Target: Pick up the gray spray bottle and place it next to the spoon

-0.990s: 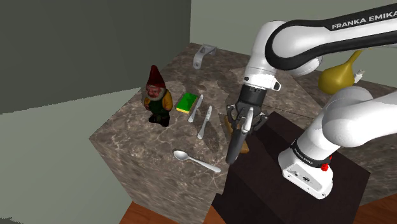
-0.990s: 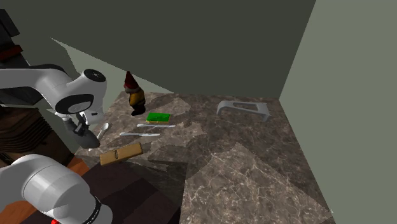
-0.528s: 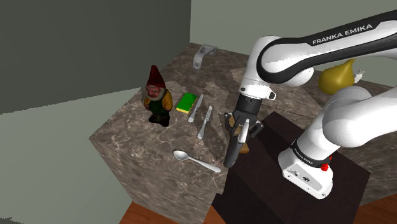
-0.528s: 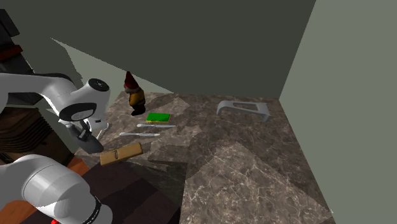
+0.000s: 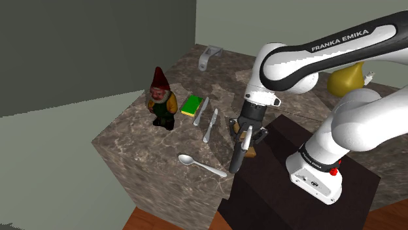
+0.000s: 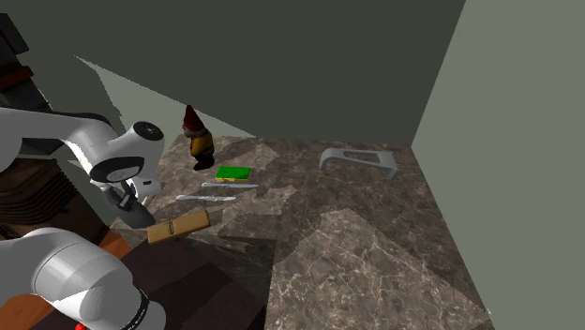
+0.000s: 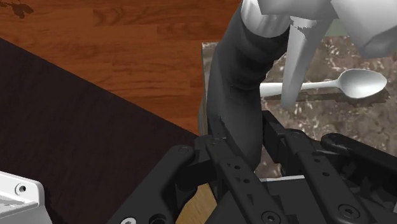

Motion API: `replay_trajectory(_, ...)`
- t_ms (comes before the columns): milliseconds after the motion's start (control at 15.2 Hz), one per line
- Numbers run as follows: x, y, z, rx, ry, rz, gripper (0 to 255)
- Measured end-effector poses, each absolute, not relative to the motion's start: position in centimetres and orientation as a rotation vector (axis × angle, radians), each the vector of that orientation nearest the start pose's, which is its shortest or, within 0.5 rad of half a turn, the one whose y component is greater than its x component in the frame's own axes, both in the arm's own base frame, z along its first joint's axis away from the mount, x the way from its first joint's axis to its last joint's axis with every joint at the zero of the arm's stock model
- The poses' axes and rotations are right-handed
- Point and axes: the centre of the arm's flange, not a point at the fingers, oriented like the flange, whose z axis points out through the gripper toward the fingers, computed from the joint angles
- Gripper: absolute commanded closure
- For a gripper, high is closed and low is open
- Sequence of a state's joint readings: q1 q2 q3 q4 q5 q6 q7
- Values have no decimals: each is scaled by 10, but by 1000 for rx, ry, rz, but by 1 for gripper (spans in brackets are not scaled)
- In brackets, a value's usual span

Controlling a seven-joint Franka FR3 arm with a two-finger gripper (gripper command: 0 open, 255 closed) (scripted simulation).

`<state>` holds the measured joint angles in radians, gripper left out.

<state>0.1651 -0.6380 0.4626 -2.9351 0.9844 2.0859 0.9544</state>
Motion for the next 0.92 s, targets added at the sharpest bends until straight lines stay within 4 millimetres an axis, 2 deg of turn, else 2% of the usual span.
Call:
replay_trajectory(132, 235, 186, 310, -2425, 1383, 669, 255)
replay_trajectory(198, 235, 186, 310, -2425, 1383, 669, 0)
replay_trajectory(594, 234, 186, 308, -2429, 1385, 675, 0)
replay_trajectory(924, 245, 167, 346, -2427, 1384, 675, 0)
